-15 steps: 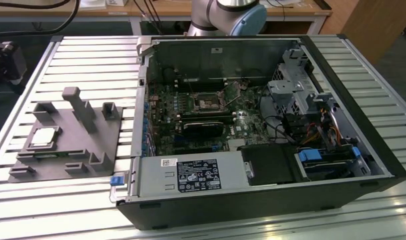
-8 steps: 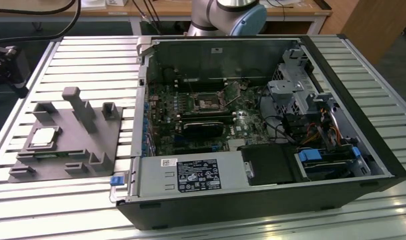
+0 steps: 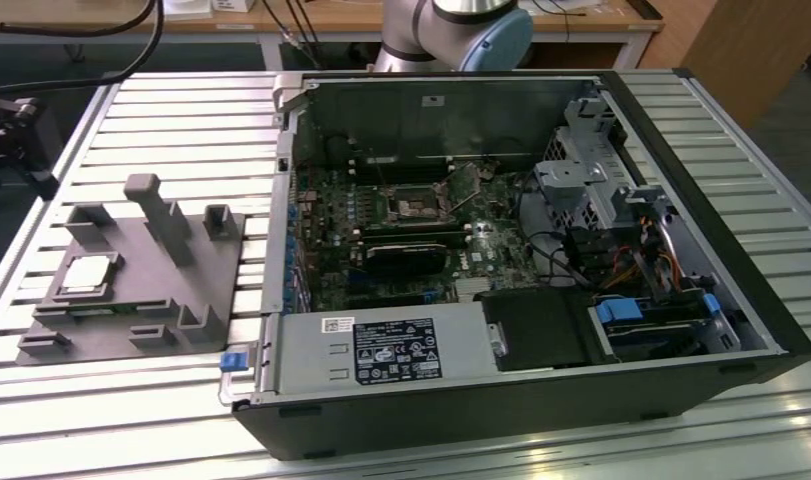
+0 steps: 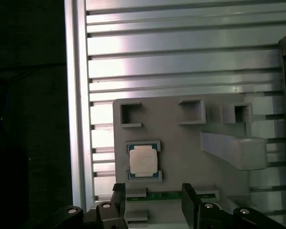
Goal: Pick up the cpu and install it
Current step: 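Pick up the cpu and move it towards the insertion slot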
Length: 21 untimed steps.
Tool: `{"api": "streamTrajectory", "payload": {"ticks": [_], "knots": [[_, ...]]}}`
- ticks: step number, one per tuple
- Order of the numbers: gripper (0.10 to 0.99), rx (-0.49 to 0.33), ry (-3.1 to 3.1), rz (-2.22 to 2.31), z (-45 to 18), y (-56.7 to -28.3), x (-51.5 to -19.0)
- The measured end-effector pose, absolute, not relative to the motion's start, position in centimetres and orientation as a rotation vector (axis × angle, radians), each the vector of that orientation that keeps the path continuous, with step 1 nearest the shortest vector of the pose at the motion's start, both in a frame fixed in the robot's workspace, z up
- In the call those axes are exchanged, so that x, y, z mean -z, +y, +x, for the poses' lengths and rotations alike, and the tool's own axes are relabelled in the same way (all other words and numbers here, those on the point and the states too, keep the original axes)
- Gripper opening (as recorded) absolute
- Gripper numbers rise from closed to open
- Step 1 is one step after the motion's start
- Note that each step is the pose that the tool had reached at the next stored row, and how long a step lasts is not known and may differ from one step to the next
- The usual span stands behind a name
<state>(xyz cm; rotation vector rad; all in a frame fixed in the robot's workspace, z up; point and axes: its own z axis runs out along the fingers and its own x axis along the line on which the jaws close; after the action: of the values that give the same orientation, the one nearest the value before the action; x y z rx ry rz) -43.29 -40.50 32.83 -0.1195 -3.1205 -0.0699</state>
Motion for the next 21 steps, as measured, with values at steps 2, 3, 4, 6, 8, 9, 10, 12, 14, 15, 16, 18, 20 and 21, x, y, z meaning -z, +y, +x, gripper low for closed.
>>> {"api": "streamTrajectory", "payload": {"ticks": [2,3,4,6,8,9,10,12,14,15,16,18,20,21], "knots": [[0.588,0.07,-3.12,-0.119,-43.29,-40.51,-32.73],[0.588,0.07,-3.12,-0.119,-43.29,-40.51,-32.68],[0.588,0.07,-3.12,-0.119,-43.29,-40.51,-32.63],[0.588,0.07,-3.12,-0.119,-43.29,-40.51,-32.52],[0.588,0.07,-3.12,-0.119,-43.29,-40.51,-32.4],[0.588,0.07,-3.12,-0.119,-43.29,-40.51,-32.35],[0.588,0.07,-3.12,-0.119,-43.29,-40.51,-32.31],[0.588,0.07,-3.12,-0.119,-43.29,-40.51,-32.21],[0.588,0.07,-3.12,-0.119,-43.29,-40.51,-32.13],[0.588,0.07,-3.12,-0.119,-43.29,-40.51,-32.09],[0.588,0.07,-3.12,-0.119,-43.29,-40.51,-32.06],[0.588,0.07,-3.12,-0.119,-43.29,-40.51,-31.99],[0.588,0.07,-3.12,-0.119,-43.29,-40.51,-31.92],[0.588,0.07,-3.12,-0.119,-43.29,-40.51,-31.89]]}}
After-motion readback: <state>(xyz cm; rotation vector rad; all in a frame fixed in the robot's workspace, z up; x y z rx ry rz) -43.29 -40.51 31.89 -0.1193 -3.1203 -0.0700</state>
